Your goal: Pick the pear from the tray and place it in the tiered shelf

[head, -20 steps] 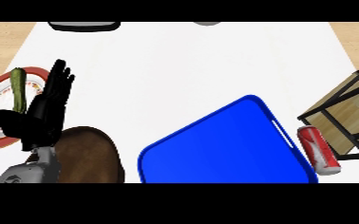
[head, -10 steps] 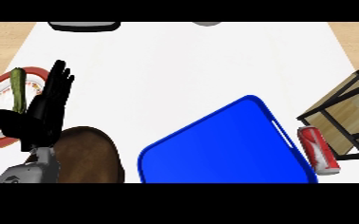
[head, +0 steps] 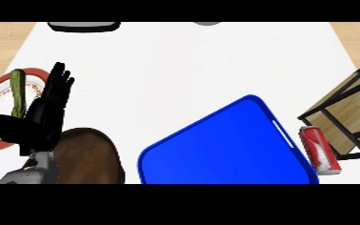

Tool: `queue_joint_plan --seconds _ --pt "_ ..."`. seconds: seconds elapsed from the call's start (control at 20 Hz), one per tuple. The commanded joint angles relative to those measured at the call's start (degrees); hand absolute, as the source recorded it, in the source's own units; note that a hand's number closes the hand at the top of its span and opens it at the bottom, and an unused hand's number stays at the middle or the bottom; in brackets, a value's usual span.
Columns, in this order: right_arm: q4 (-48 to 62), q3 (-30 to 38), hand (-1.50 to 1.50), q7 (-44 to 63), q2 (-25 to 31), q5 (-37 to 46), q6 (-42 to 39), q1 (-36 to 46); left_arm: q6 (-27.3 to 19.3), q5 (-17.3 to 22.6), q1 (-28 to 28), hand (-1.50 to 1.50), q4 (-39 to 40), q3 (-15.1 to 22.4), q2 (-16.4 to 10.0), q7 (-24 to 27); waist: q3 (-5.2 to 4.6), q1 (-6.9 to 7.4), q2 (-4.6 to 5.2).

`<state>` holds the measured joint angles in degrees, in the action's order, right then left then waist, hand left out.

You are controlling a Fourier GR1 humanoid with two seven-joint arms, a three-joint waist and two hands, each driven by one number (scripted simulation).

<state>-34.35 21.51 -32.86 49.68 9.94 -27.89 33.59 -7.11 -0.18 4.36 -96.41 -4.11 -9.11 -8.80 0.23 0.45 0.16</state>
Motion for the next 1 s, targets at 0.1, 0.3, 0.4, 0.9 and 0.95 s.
queue_joint_plan --seconds 0.1,0.3,0.4,0.9,0.95 --pt "2.4 5.2 -1.50 2.8 0.5 -6.9 -5.5 3.5 -1.1 -1.3 -0.9 0.00 1.8 1.4 2.5 2.9 -0.23 -0.24 -0.12" --pt "10.4 9.3 -1.50 5.3 9.8 -8.3 -7.4 6.4 -0.1 0.2 1.8 0.00 -2.0 -0.4 -0.2 -3.1 -0.13 0.57 0.14" --pt "13.8 10.6 -1.50 7.9 12.7 -8.8 -6.8 7.1 0.2 0.2 1.1 0.00 0.3 -0.4 0.6 0.4 -0.13 0.69 0.32" --pt "22.4 12.8 -1.50 5.2 22.3 -8.9 -14.4 1.7 -0.5 -0.9 0.0 0.00 2.2 1.0 2.6 2.2 0.21 0.93 1.00" --pt "23.1 13.6 -1.50 5.2 24.7 -9.5 -16.8 0.5 -0.9 -1.0 1.0 0.00 0.4 0.7 1.9 0.1 0.26 0.44 0.75"
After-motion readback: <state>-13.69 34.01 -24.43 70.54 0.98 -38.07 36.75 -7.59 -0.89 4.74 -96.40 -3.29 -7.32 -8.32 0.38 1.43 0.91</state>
